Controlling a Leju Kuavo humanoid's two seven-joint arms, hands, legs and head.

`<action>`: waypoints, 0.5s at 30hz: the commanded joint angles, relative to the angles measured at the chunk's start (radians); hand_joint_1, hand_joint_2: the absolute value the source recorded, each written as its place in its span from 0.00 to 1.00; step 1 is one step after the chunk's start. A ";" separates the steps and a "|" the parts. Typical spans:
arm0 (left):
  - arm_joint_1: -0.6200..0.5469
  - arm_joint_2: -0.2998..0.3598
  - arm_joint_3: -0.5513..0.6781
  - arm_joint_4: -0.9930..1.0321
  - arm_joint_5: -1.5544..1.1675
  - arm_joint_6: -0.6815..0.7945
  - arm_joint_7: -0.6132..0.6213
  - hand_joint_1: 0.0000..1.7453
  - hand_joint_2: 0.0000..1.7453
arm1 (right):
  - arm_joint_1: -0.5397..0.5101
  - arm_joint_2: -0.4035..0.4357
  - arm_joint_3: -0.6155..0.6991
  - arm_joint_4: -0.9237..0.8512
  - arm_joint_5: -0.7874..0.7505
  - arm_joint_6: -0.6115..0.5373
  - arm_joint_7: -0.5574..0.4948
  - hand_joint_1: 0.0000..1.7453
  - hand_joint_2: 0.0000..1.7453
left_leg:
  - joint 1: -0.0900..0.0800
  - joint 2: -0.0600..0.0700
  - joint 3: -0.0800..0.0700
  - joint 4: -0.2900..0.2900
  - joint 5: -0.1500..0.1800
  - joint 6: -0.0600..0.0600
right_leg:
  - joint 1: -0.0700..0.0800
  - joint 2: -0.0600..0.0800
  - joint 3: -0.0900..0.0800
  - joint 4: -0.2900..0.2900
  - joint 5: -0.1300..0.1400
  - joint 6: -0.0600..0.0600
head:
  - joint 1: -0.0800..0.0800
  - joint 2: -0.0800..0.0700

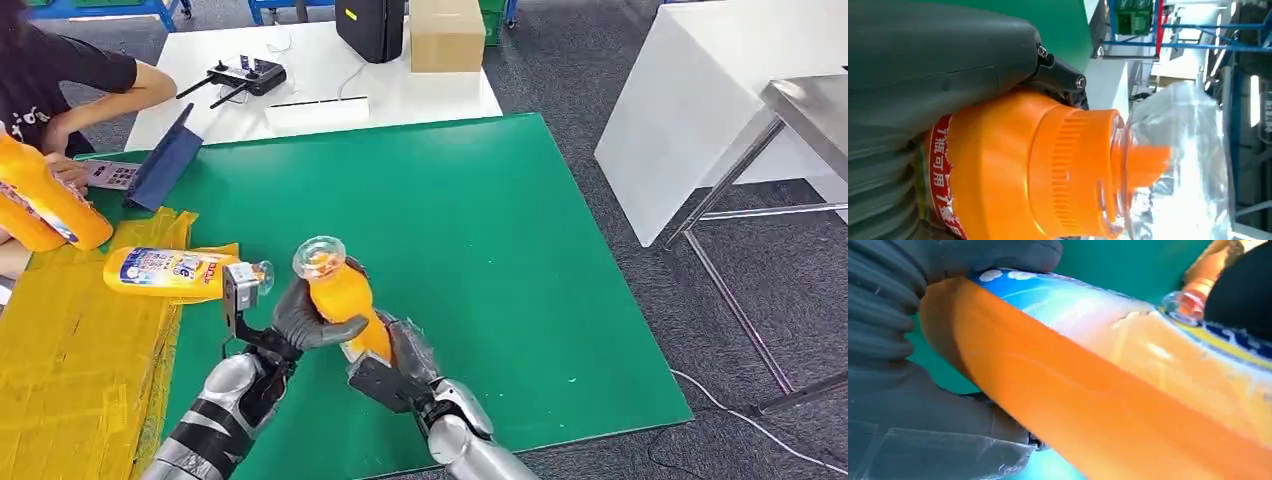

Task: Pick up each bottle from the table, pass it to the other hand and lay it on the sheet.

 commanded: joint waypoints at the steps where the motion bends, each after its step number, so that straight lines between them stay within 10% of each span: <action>1: 0.012 0.049 0.082 -0.018 -0.039 0.071 0.004 1.00 1.00 | 0.039 -0.062 -0.013 -0.245 -0.035 -0.009 -0.034 0.00 1.00 | 0.001 0.000 0.001 0.000 -0.001 -0.001 | 0.001 0.003 0.001 0.000 0.000 0.000 | 0.001 0.000; 11: -0.029 0.117 0.107 -0.039 -0.470 0.379 0.046 1.00 1.00 | 0.136 -0.120 -0.082 -0.526 -0.108 0.012 -0.057 0.00 1.00 | 0.002 -0.004 0.000 0.001 -0.001 -0.001 | 0.001 -0.001 0.000 0.000 -0.002 0.000 | 0.000 0.000; 12: -0.031 0.133 0.106 -0.041 -0.600 0.470 0.069 1.00 1.00 | 0.145 -0.125 -0.092 -0.557 -0.111 0.017 -0.060 0.00 0.00 | 0.002 -0.005 -0.001 0.002 -0.001 -0.001 | 0.002 -0.002 0.000 0.001 -0.002 0.000 | 0.001 0.000; 15: -0.027 0.155 0.138 -0.042 -0.863 0.560 0.147 1.00 1.00 | 0.178 -0.138 -0.133 -0.649 -0.120 0.042 -0.064 0.00 0.00 | 0.001 -0.001 0.000 0.000 -0.001 -0.001 | 0.001 0.001 -0.001 0.000 -0.001 -0.001 | 0.000 0.000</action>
